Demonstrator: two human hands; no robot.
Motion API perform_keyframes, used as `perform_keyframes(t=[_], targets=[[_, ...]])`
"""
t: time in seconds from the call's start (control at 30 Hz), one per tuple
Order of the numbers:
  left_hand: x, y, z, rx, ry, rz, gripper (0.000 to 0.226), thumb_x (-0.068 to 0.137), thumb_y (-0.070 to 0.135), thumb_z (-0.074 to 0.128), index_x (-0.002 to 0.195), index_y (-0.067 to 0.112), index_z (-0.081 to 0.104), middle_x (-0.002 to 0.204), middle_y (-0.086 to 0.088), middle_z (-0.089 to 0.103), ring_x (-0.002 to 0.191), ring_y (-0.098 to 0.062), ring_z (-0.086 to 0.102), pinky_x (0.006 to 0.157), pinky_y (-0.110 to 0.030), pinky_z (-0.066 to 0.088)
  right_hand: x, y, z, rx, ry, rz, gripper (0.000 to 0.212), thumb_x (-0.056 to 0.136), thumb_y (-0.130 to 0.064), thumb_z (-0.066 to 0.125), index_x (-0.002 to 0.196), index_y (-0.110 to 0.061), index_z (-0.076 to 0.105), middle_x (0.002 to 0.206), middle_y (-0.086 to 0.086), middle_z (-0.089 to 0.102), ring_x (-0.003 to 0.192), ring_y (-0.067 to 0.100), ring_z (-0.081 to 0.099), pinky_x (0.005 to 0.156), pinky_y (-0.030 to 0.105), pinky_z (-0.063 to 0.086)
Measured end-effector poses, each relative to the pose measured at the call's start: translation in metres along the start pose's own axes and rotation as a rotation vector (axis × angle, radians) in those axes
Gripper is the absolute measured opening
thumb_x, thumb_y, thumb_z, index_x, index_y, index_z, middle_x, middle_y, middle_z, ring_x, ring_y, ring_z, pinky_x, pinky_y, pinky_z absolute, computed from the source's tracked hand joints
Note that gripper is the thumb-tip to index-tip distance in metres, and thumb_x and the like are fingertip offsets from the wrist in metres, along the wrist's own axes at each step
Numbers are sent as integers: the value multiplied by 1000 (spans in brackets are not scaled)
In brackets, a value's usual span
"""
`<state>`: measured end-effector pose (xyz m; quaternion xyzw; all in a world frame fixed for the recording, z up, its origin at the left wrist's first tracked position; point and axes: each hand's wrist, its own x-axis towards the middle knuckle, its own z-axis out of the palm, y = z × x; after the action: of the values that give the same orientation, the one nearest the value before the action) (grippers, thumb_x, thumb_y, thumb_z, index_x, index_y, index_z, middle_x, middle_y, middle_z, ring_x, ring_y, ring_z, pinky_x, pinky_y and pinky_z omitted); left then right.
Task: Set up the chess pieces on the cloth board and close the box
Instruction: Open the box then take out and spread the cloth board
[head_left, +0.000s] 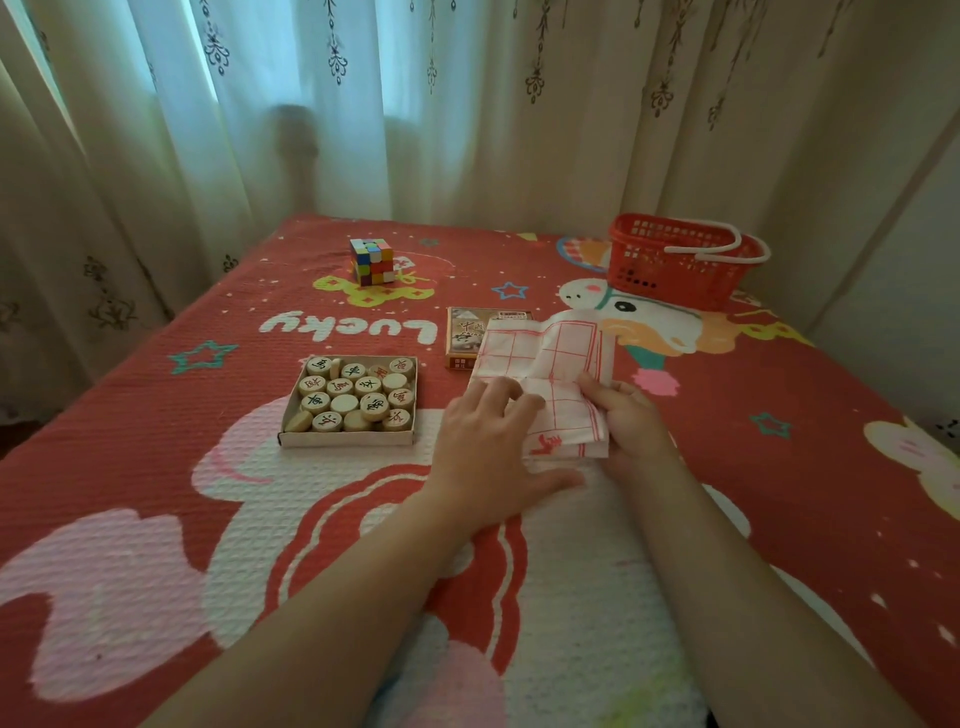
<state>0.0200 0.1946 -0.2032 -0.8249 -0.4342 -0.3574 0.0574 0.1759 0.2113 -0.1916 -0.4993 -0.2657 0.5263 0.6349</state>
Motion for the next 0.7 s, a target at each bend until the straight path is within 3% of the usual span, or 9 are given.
perform_keyframes(t=[0.1, 0.17, 0.3, 0.4, 0.47, 0.57, 0.63, 0.7], targets=[[1, -1, 2, -69, 80, -2, 62, 66, 68, 52, 93, 13, 67, 90, -4, 62, 80, -22, 59, 66, -36, 51, -2, 1, 4, 18, 8, 6, 29, 82, -3, 63, 108, 7, 54, 94, 19, 66, 81, 29, 66, 71, 43, 58], [2, -3, 2, -113, 98, -4, 57, 69, 64, 54, 90, 13, 68, 88, -4, 63, 79, -22, 59, 64, -35, 52, -4, 2, 5, 15, -4, 6, 15, 83, 0, 61, 95, 4, 54, 92, 18, 65, 80, 29, 66, 73, 44, 57], [1, -3, -1, -204, 51, 19, 67, 65, 71, 53, 92, 12, 68, 91, -3, 63, 82, -19, 59, 66, -29, 47, -6, 2, 4, 4, -11, 2, 11, 83, -1, 62, 82, -4, 51, 90, 17, 66, 82, 32, 66, 75, 47, 55], [2, -3, -1, -195, 90, 40, 56, 68, 62, 57, 89, 11, 68, 88, -3, 64, 78, -20, 61, 65, -28, 49, -6, 2, 6, -10, -48, 20, 16, 82, -4, 63, 96, 2, 55, 99, 21, 66, 89, 34, 66, 78, 50, 55], [3, -4, 0, -172, 157, 75, 37, 73, 45, 61, 84, 10, 69, 84, -4, 65, 74, -20, 62, 63, -28, 50, -8, 2, 9, -24, -67, 31, 33, 83, -6, 62, 113, 7, 53, 108, 24, 65, 95, 35, 65, 80, 49, 55], [3, -3, 0, -157, 204, 119, 15, 76, 21, 59, 72, 8, 65, 75, -4, 64, 64, -20, 59, 54, -30, 50, -11, 2, 12, -14, -98, 21, 37, 85, -7, 59, 117, 8, 53, 113, 25, 62, 102, 37, 62, 86, 48, 52], [5, -2, -4, -246, 215, 1, 17, 79, 18, 53, 68, 8, 60, 69, -3, 61, 60, -20, 55, 52, -29, 46, -11, 2, 11, -7, -102, 9, 40, 82, -13, 60, 117, 7, 55, 113, 24, 62, 100, 36, 62, 87, 48, 51], [10, -4, -12, -420, 222, -231, 17, 84, 15, 52, 69, 11, 57, 67, 1, 57, 60, -17, 54, 55, -28, 46, -10, -1, 8, -34, -95, -13, 40, 83, -17, 60, 116, 5, 55, 110, 22, 64, 92, 31, 64, 82, 45, 53]])
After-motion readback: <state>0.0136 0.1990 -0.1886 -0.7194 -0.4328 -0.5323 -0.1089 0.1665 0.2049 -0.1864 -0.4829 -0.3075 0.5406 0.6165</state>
